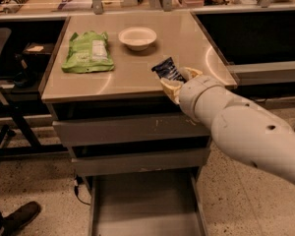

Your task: Pick rxbar blueberry from bottom drawer and place on counter

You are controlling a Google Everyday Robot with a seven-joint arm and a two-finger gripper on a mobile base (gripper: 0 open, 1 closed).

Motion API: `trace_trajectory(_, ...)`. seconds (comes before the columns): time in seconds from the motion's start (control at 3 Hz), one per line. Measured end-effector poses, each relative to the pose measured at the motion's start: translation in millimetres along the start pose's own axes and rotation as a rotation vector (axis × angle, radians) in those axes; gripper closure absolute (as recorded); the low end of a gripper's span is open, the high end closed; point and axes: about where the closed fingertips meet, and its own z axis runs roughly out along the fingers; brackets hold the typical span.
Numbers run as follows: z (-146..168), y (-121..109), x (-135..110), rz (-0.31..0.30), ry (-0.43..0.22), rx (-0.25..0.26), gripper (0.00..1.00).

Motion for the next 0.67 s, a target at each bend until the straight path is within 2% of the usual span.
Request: trace_trajectory(0.67,72,-6,-3,-0.043,0.034,-0.045,1.00)
